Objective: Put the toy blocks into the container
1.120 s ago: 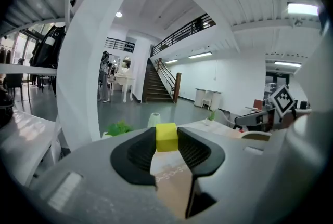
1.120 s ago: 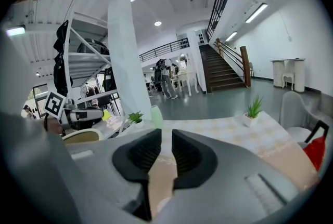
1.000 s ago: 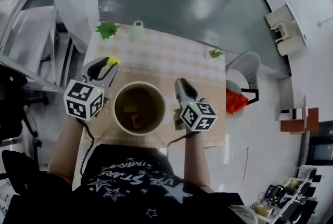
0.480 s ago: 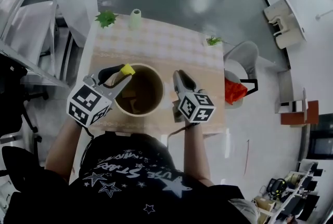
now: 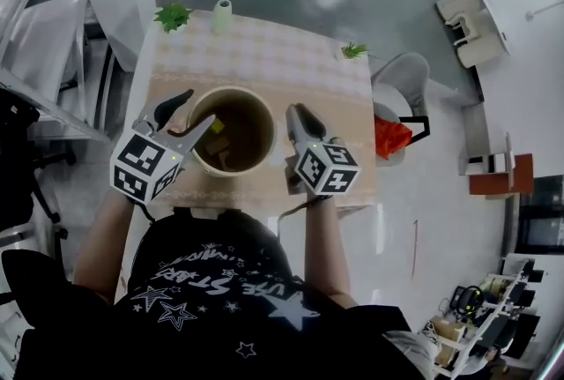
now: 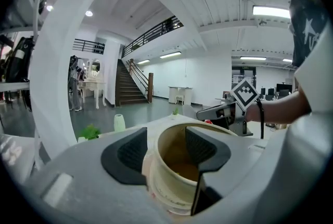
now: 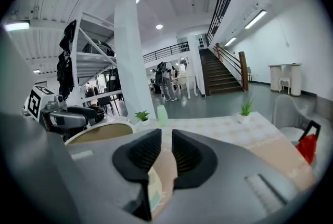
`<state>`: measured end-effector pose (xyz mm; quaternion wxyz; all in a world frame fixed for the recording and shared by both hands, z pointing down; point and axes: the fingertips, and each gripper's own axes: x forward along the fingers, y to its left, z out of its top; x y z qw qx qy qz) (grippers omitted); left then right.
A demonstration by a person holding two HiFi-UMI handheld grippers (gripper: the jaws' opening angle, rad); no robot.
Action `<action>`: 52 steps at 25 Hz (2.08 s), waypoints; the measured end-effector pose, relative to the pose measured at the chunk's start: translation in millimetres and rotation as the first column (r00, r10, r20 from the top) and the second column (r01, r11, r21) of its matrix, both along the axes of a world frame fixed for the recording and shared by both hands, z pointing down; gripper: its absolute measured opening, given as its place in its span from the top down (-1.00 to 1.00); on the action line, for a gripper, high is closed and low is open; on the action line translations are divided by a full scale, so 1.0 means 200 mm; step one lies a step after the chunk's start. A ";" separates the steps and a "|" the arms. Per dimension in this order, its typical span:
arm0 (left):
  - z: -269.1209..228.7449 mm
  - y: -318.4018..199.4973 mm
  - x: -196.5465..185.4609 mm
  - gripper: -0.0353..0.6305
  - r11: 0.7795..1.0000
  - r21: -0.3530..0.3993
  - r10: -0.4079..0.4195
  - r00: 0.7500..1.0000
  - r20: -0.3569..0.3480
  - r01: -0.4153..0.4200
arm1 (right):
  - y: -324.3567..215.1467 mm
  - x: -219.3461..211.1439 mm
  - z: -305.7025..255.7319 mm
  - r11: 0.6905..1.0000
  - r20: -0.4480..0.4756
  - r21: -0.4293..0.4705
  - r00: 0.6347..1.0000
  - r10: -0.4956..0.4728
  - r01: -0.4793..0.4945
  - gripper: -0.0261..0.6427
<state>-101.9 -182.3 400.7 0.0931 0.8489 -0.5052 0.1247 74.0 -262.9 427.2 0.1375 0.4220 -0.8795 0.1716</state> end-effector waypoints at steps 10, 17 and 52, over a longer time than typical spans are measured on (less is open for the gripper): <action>0.05 0.05 -0.18 0.18 0.999 -0.012 0.031 0.999 -0.029 -0.031 | 0.18 0.03 0.02 0.988 0.008 -0.004 0.988 0.157 -0.157 0.72; 0.14 0.04 -0.27 0.29 0.998 -0.056 0.031 0.999 -0.028 -0.032 | 0.32 0.17 0.10 0.959 -0.039 -0.040 0.960 0.278 -0.279 0.86; 0.28 1.00 -0.02 0.86 0.980 -0.095 -0.168 0.984 0.060 0.173 | 1.18 0.35 0.07 0.995 -0.012 -0.016 0.995 0.100 -0.100 0.91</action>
